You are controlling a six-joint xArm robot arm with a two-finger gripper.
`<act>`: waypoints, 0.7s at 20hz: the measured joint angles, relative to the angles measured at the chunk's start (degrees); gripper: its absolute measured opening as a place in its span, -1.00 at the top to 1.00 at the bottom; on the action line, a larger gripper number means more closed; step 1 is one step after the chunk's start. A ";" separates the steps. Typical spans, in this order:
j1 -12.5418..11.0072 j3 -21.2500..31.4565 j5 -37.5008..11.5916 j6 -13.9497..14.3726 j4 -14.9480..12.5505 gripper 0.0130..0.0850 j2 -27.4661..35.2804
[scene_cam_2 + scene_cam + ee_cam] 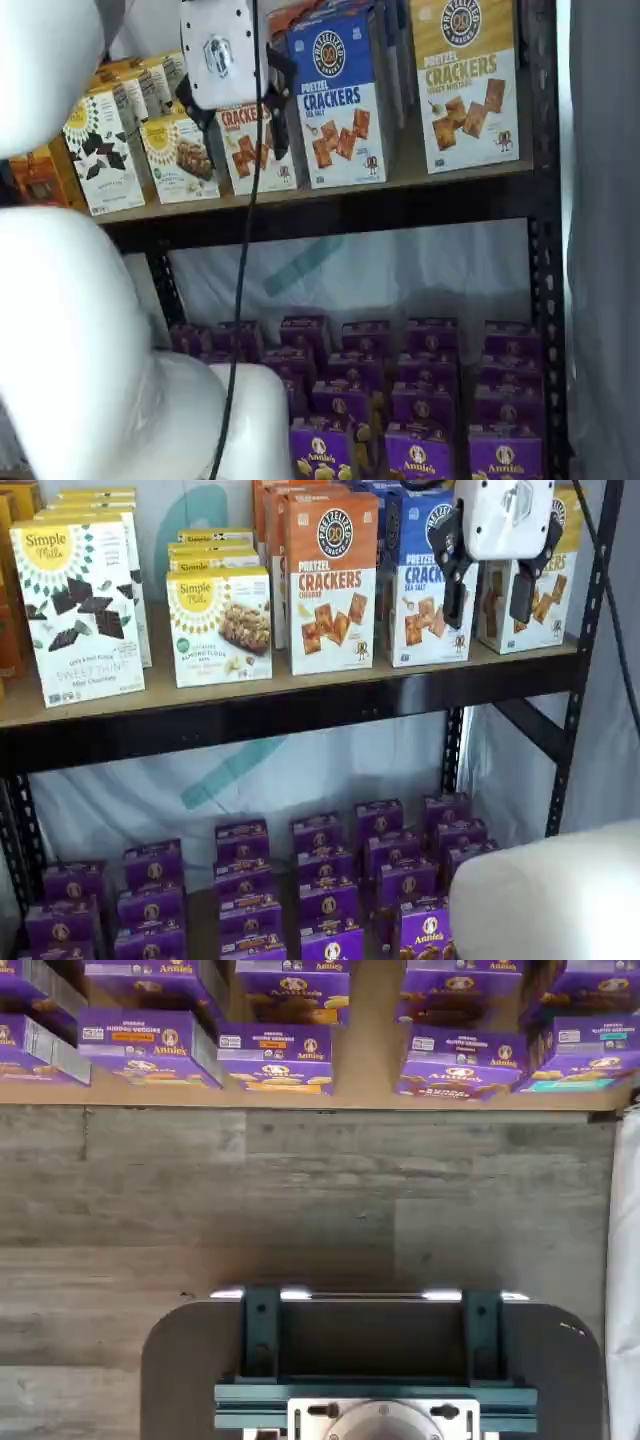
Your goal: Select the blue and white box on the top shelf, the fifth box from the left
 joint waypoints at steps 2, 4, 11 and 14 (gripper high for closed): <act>1.19 0.00 -0.06 0.57 -1.27 -1.00 0.00; 1.04 0.15 -0.47 0.53 -1.21 -1.00 -0.19; 1.23 0.71 -2.13 0.66 -1.42 -1.00 -0.24; 2.24 1.00 -4.31 1.28 -2.46 -1.00 0.16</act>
